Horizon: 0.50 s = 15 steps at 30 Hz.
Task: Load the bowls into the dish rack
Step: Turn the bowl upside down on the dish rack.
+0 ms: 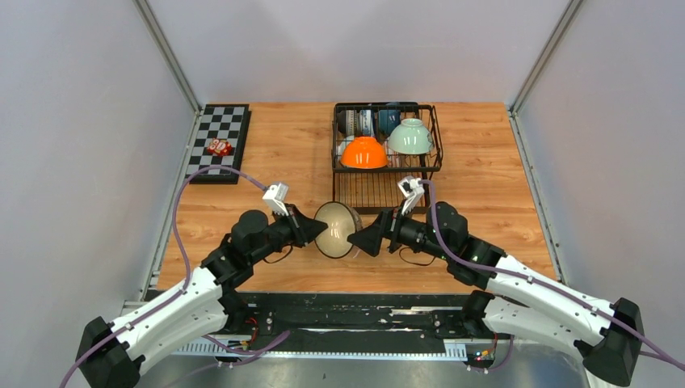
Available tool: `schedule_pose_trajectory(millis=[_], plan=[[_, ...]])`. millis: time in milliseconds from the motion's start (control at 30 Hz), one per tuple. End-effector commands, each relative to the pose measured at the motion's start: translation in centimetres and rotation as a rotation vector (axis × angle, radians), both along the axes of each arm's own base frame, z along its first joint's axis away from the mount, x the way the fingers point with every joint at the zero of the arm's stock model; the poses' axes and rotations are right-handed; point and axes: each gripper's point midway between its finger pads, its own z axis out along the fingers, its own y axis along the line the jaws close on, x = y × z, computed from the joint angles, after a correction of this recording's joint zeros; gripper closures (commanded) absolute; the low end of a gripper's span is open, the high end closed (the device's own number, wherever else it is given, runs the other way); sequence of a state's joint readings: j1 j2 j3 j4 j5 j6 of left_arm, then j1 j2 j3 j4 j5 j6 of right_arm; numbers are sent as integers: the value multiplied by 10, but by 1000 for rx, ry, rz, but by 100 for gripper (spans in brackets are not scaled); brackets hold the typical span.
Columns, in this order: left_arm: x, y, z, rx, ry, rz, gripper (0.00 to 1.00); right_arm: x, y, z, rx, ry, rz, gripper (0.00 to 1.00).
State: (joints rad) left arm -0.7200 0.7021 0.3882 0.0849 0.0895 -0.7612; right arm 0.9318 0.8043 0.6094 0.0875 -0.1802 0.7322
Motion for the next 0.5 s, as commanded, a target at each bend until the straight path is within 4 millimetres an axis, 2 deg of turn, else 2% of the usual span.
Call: schedule_pose_trajectory(millis=[0, 267, 467], plan=[[3, -6, 68, -241, -148, -1, 100, -8, 10, 12, 86, 15, 25, 0], [0, -6, 83, -342, -177, -15, 100, -15, 18, 22, 128, 12, 53, 0], [-1, -6, 86, -382, -184, -20, 100, -18, 22, 32, 158, 1, 64, 0]])
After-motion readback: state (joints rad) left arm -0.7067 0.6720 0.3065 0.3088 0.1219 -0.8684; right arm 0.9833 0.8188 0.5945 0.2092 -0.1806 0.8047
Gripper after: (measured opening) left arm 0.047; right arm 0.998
